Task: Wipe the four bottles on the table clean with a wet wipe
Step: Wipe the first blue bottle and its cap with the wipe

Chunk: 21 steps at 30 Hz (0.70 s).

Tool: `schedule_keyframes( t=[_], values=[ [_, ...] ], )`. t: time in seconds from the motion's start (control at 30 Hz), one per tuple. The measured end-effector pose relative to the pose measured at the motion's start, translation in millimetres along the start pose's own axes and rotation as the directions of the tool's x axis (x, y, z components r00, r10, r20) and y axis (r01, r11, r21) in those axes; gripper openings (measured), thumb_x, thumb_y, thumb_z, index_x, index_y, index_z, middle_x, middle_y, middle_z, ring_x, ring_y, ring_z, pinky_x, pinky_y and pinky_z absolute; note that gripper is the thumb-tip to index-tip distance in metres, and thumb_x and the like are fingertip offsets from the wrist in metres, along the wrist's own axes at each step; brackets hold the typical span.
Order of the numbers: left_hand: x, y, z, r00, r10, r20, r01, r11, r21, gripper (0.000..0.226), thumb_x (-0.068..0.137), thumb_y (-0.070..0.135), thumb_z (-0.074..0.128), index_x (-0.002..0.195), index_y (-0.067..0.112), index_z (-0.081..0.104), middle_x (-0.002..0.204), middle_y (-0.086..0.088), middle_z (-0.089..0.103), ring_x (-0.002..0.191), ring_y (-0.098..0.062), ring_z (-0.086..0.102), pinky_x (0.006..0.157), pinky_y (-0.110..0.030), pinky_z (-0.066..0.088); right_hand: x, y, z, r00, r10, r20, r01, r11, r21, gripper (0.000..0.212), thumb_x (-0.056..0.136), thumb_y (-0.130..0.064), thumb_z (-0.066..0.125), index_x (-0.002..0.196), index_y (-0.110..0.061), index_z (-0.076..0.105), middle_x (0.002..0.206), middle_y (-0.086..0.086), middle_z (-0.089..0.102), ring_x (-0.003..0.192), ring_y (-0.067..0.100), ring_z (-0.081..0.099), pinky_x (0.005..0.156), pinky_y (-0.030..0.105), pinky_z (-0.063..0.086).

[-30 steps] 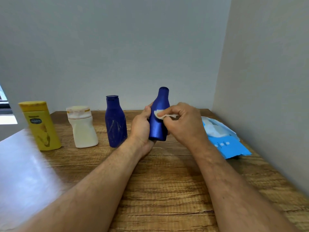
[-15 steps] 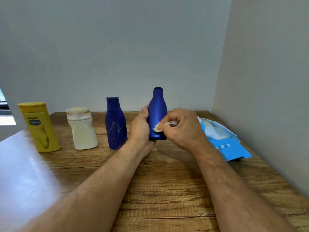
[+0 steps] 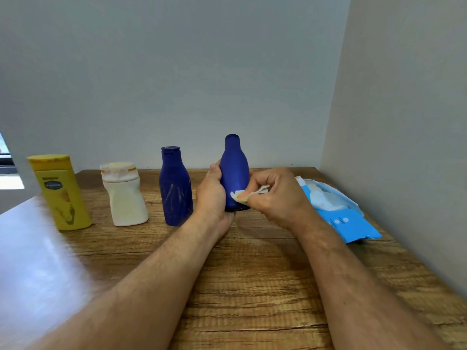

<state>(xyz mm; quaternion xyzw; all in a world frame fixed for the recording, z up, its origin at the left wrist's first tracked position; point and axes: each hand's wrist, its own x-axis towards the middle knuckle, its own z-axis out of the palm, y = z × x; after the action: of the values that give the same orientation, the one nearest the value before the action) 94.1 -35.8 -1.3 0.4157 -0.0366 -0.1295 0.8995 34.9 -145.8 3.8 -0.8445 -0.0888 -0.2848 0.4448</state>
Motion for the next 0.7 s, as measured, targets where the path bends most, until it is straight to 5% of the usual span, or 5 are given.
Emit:
schedule_keyframes(
  t=[0.27,0.4,0.5,0.7],
  values=[
    [0.9,-2.3,0.2,0.999,-0.041,-0.028,0.039,0.997,-0.060,0.033,0.108,0.034,0.045,0.124,0.012,0.062,0.107,-0.014,0.077,0.092,-0.024,0.075,0.073,-0.037,0.062,5.2,-10.0,-1.2,0.967,0.103,-0.232,-0.080,0.991,0.105,0.009,0.092,-0.019,0.066,0.096,-0.018,0.075,0.081,-0.006,0.071,0.052,0.004,0.062,0.046,0.015,0.047],
    [-0.2,-1.0,1.5,0.998,-0.055,-0.002,0.055,0.998,-0.031,0.034,0.108,0.037,0.043,0.121,0.011,0.061,0.091,-0.013,0.079,0.080,-0.023,0.077,0.067,-0.037,0.062,1.6,-8.1,-5.0,0.984,0.111,-0.138,-0.096,0.989,0.112,0.013,0.083,-0.014,0.076,0.070,-0.015,0.072,0.054,-0.014,0.062,0.045,0.000,0.053,0.044,0.012,0.040],
    [0.7,-0.3,0.5,0.999,-0.039,-0.002,0.039,0.999,0.004,0.041,0.107,0.042,0.042,0.124,0.009,0.060,0.086,-0.011,0.079,0.074,-0.022,0.077,0.070,-0.039,0.062,-0.8,-7.4,-3.2,0.994,0.108,-0.005,-0.107,0.991,0.084,0.022,0.077,-0.011,0.079,0.060,-0.014,0.067,0.049,-0.014,0.059,0.045,-0.002,0.051,0.045,0.010,0.037],
    [2.0,-2.3,-0.5,0.999,-0.039,0.037,0.039,0.999,0.014,0.037,0.106,0.039,0.045,0.130,0.014,0.059,0.109,-0.015,0.076,0.099,-0.027,0.074,0.087,-0.043,0.061,5.2,-9.0,0.3,0.962,0.112,-0.251,-0.082,0.988,0.129,0.009,0.089,-0.027,0.072,0.094,-0.021,0.077,0.068,-0.014,0.067,0.055,-0.005,0.057,0.049,0.011,0.043]
  ],
)
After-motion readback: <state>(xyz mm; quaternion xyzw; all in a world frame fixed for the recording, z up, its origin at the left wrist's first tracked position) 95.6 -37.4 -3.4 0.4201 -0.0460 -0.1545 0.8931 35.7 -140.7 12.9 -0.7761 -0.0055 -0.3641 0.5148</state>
